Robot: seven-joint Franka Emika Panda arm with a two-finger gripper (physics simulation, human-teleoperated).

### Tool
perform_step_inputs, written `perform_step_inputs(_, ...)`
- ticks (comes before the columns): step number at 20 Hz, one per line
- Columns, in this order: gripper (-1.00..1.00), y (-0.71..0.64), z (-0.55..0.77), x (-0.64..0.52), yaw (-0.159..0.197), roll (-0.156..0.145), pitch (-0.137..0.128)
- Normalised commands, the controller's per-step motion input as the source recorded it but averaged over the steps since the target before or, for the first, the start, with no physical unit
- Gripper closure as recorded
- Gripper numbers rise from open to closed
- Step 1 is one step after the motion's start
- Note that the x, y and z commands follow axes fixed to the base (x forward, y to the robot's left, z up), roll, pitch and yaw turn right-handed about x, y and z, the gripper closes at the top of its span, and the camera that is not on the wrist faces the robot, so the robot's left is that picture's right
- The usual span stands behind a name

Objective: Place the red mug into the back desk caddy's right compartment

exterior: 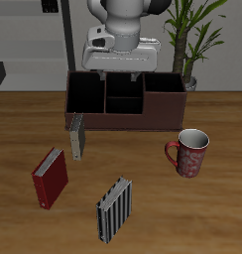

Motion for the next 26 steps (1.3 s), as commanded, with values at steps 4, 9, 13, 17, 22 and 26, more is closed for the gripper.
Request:
perform_step_inputs(4,-1.00,0.09,0.07,0.05,0.013,0.010,-0.024)
perform_step_inputs(9,-1.00,0.13,0.03,0.12,-0.037,-0.049,-0.014)
perform_step_inputs(13,-1.00,0.35,0.01,0.11,-0.032,-0.033,-0.003)
perform_step_inputs(17,-1.00,0.77,0.05,0.14,-0.026,-0.020,-0.017)
perform_step_inputs(22,-1.00,0.72,-0.01,0.07,0.014,0.080,-0.003)
perform_step_inputs(26,-1.00,0.95,-0.07,0.11,0.022,0.091,-0.011)
